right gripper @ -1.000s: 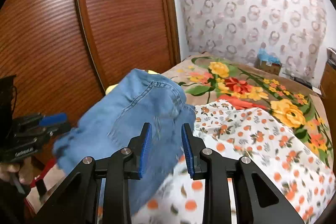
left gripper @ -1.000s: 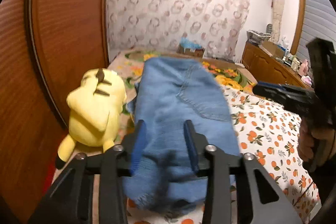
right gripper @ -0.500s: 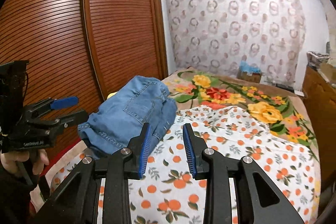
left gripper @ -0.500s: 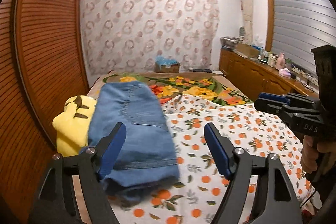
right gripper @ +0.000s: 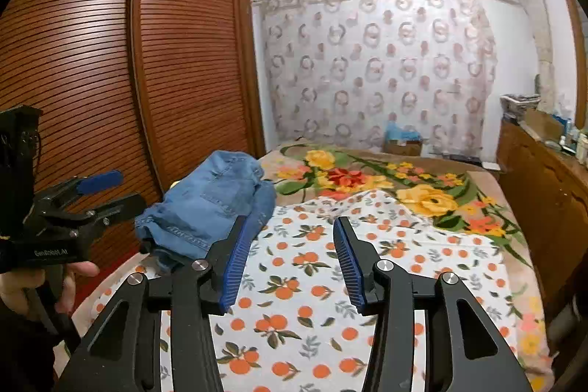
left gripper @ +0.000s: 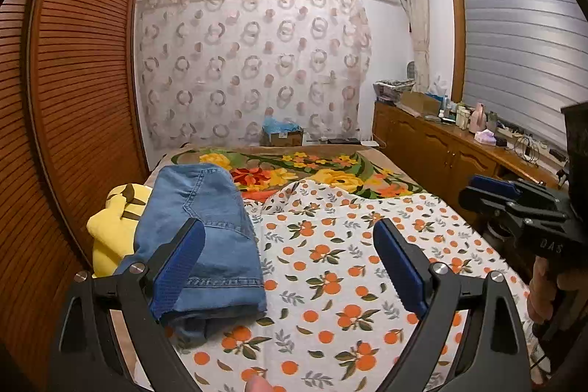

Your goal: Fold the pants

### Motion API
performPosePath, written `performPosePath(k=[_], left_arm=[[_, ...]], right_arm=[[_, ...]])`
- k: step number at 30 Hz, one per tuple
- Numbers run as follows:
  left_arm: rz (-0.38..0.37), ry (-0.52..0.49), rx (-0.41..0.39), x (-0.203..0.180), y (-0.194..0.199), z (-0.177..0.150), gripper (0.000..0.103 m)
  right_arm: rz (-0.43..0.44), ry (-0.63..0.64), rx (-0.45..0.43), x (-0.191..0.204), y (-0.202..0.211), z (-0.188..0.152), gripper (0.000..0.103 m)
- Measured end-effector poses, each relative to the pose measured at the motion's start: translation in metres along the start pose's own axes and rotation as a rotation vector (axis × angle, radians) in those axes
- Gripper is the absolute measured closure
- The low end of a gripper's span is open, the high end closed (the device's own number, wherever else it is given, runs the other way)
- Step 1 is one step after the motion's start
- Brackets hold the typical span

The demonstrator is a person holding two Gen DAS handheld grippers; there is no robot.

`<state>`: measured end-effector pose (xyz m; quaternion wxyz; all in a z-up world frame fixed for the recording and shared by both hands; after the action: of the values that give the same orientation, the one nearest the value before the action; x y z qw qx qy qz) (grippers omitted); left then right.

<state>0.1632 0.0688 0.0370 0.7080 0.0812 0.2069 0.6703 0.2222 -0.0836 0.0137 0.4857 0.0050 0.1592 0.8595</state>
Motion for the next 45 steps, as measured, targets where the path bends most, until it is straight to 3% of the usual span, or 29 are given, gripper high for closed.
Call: performPosePath(k=[12, 25, 45], left_arm=[[0.054, 0.009, -0.017, -0.021, 0.016, -0.004, 0.01], [0.043, -0.016, -0.002, -0.035, 0.015, -0.015, 0.01], [0.043, -0.017, -0.001, -0.037, 0.015, -0.015, 0.01]], right_arm=[[-0.101, -0.026, -0.035, -0.007, 0.054, -0.013, 0.029], [-0.15, -0.036, -0.035, -0.004, 0.071, -0.01, 0.027], [-0.156, -0.035, -0.034, -0.017, 0.074, -0.014, 0.027]])
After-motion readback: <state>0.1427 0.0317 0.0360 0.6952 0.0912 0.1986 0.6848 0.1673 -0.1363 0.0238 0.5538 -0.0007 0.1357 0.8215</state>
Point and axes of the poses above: each gripper's, at about its wrist camera, not at the fingertips, and y roughly against the way its jaws point, x to its left, z to its top, the point moved 9 cm from there along -y, roughly the way its jaws point, and after that the axes turned 9 degrees about y, right-handed, at the moved point
